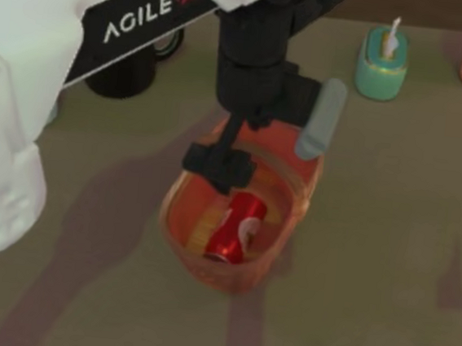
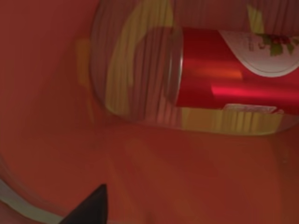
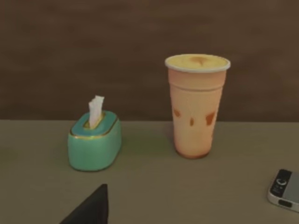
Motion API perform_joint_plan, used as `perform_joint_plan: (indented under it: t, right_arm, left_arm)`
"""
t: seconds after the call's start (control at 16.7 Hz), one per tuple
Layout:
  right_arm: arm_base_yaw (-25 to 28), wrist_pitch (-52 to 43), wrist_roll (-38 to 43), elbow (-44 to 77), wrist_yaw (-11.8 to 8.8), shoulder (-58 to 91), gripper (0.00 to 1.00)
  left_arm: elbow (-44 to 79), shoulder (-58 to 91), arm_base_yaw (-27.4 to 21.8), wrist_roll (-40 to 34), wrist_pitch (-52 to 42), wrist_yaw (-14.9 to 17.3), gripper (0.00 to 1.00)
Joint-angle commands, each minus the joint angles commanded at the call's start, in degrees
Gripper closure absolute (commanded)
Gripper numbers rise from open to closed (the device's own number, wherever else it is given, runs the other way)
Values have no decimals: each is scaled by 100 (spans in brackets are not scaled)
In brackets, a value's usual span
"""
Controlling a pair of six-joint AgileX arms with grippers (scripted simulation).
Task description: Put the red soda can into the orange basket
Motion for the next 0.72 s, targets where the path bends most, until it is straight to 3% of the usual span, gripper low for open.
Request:
perform_joint_plan:
  t: [0.12, 0.72]
  right_arm:
    - [0, 0, 0, 0, 0, 0, 0]
    - [0, 0, 0, 0, 0, 0, 0]
  left_arm:
    - [0, 0, 0, 0, 0, 0, 0]
    - [0, 0, 0, 0, 0, 0, 75]
